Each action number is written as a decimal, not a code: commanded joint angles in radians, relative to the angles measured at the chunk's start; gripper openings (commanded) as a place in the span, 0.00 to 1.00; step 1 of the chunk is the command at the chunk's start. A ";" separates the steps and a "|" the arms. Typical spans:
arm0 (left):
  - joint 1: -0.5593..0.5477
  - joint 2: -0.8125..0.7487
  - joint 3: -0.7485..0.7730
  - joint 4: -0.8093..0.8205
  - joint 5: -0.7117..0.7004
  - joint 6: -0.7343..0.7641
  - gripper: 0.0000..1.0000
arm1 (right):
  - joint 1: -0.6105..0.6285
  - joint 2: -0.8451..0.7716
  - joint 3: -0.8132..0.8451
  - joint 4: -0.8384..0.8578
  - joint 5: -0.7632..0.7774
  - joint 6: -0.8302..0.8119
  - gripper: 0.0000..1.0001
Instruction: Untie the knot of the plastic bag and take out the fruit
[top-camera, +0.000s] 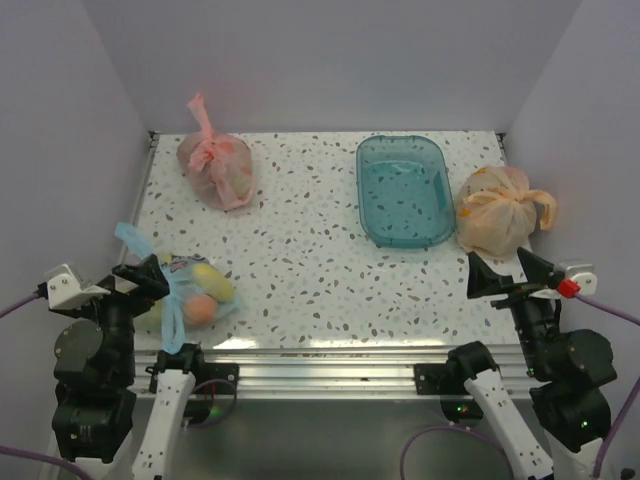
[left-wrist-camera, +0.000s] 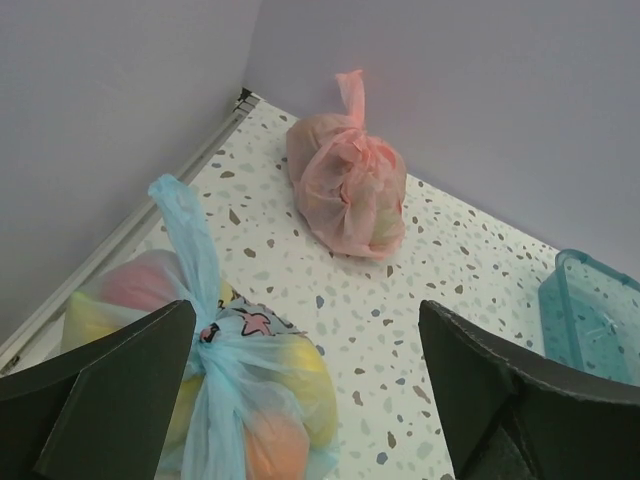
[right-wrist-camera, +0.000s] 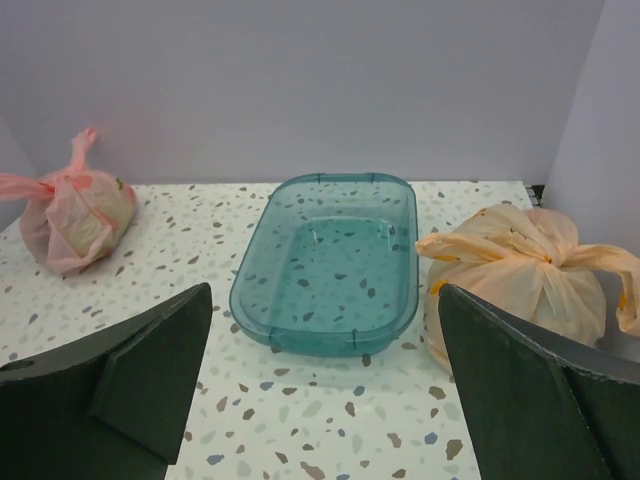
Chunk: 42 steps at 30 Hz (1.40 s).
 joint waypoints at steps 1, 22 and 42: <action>0.006 0.045 0.004 -0.017 -0.017 -0.037 1.00 | 0.002 0.027 0.040 -0.024 -0.016 0.017 0.99; 0.009 0.671 -0.011 0.050 0.043 -0.152 1.00 | 0.005 0.105 0.045 -0.124 -0.090 0.092 0.99; 0.058 0.806 -0.367 0.245 -0.097 -0.218 0.81 | 0.019 0.142 0.025 -0.103 -0.200 0.097 0.99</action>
